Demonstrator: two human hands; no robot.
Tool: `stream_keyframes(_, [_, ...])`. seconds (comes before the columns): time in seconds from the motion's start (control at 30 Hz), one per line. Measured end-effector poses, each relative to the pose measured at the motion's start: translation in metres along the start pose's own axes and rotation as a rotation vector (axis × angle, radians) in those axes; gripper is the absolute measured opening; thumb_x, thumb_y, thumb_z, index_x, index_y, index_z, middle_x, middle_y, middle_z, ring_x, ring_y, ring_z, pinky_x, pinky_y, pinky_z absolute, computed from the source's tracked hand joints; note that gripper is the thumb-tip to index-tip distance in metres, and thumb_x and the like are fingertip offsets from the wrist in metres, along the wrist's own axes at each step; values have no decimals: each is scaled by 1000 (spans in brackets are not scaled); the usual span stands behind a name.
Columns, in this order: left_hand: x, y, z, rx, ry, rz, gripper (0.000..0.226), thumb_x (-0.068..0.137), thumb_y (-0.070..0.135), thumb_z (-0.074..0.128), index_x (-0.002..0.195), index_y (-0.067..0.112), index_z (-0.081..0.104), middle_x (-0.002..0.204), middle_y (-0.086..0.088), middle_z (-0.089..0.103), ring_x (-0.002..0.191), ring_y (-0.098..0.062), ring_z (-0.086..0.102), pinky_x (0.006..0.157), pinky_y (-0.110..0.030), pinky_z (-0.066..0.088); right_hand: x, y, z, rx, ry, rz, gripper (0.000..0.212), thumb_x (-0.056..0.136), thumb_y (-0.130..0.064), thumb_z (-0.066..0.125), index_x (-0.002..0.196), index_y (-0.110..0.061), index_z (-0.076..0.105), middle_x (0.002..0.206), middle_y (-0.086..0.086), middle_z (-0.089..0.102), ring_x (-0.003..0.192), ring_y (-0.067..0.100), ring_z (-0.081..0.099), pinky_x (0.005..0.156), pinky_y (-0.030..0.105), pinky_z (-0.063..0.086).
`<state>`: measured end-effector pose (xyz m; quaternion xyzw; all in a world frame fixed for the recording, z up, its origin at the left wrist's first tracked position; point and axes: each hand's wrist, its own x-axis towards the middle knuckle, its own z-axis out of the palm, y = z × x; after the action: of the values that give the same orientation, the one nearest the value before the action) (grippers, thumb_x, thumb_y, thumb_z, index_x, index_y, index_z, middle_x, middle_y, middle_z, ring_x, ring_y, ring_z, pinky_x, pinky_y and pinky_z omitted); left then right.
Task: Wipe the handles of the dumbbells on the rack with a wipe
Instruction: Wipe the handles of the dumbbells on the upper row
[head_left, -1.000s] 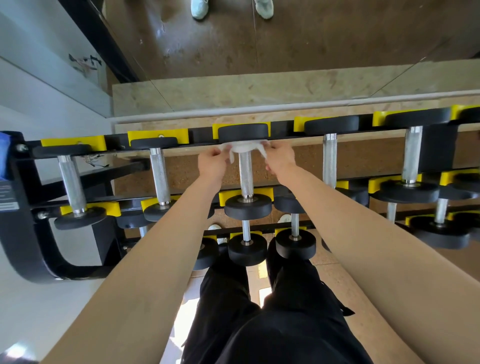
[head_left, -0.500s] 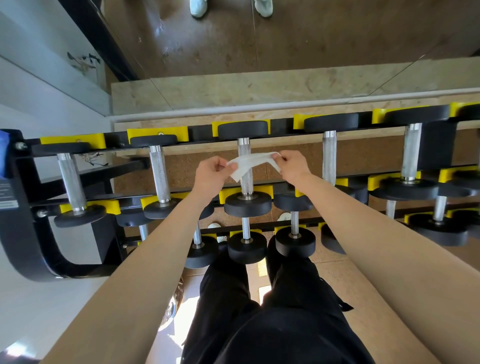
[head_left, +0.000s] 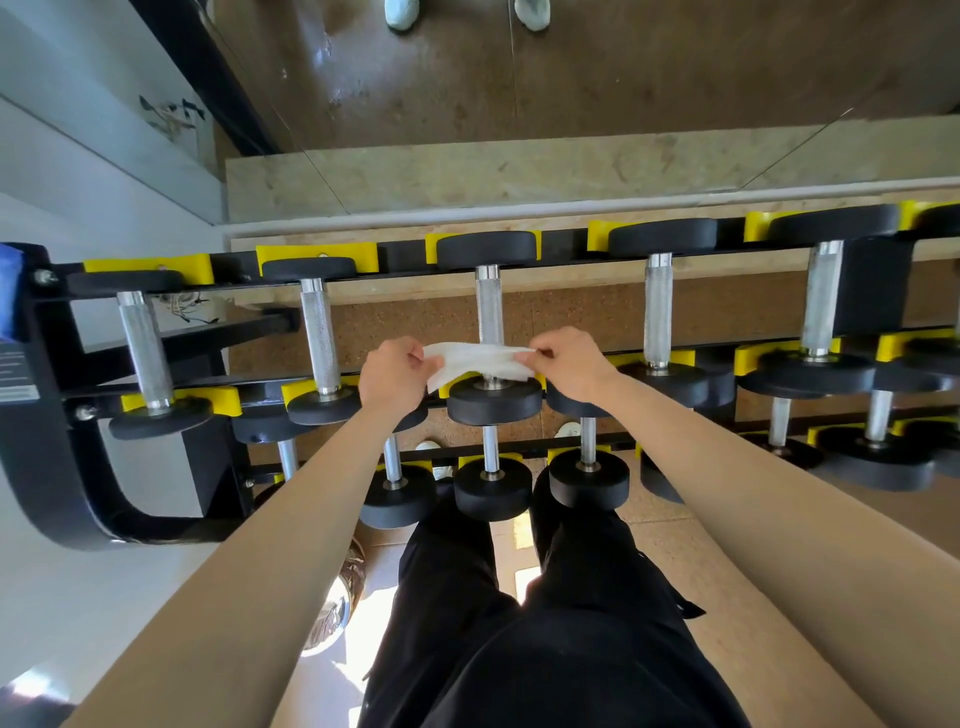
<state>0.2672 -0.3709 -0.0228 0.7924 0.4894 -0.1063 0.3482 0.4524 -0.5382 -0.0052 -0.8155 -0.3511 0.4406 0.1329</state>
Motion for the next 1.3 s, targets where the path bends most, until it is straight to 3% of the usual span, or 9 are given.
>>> stream_keyframes(0.2, [-10, 17, 4, 21, -192, 134, 26, 89, 41, 74, 98, 17, 74, 88, 4, 68, 82, -14, 63, 74, -27, 48, -10, 19, -17, -270, 51, 82, 43, 98, -42, 58, 59, -29, 46, 59, -6, 49, 54, 7, 48, 52, 20, 31])
stream_keyframes(0.47, [-11, 1, -6, 118, -1, -41, 13, 92, 24, 69, 97, 13, 75, 95, -7, 71, 89, -25, 67, 74, -34, 54, -3, -19, 4, -331, 18, -91, 42, 96, -43, 61, 57, -30, 49, 62, -7, 54, 58, 7, 53, 59, 20, 39])
stream_keyframes(0.63, [-11, 0, -9, -138, -251, 44, 17, 87, 28, 78, 90, 13, 72, 86, -1, 68, 83, -16, 62, 85, -34, 51, -4, 16, -12, -332, 67, 133, 31, 94, -38, 65, 72, -18, 68, 69, 0, 63, 65, 16, 62, 60, 28, 49])
stream_keyframes(0.77, [-9, -3, -27, -699, -120, -298, 23, 87, 15, 73, 71, 21, 57, 89, -11, 60, 94, -27, 58, 80, -37, 48, -1, 19, -14, -106, 108, 110, 25, 96, -33, 64, 82, -15, 74, 84, 1, 70, 78, 17, 63, 71, 27, 45])
stream_keyframes(0.83, [-8, 3, -42, -1061, -65, -395, 11, 91, 9, 64, 95, 19, 59, 105, -8, 61, 109, -26, 58, 89, -37, 54, 1, 15, -13, 14, 133, 89, 21, 97, -31, 62, 91, -15, 76, 96, 0, 72, 86, 14, 62, 79, 27, 46])
stream_keyframes(0.93, [-7, 9, -59, -1441, -82, -317, 22, 98, 8, 48, 119, 10, 46, 127, -20, 64, 118, -33, 64, 98, -45, 56, 5, 11, -12, 143, 153, 106, 19, 98, -27, 60, 101, -14, 75, 102, 1, 72, 92, 15, 61, 91, 35, 52])
stream_keyframes(1.03, [-2, 16, -59, -1492, -17, -291, 18, 100, 14, 48, 117, 16, 48, 132, -20, 55, 122, -34, 60, 102, -48, 53, 11, 9, -13, 330, 165, 166, 17, 96, -26, 62, 107, -16, 72, 103, -1, 70, 98, 18, 65, 95, 43, 55])
stream_keyframes(1.13, [2, 28, -38, -1320, -103, -276, 20, 100, 15, 51, 120, 15, 48, 132, -19, 53, 123, -32, 57, 102, -47, 53, 19, 5, -14, 522, 139, 197, 18, 97, -23, 62, 113, -20, 68, 115, 0, 67, 107, 19, 64, 99, 43, 54])
stream_keyframes(1.3, [5, 62, 5, -1345, -286, -422, 21, 102, 18, 51, 122, 11, 49, 127, -24, 55, 121, -38, 58, 102, -53, 52, 34, -7, -12, 649, 16, 162, 74, 89, 3, 64, 153, -23, 37, 157, 4, 39, 141, 22, 40, 114, 45, 41])
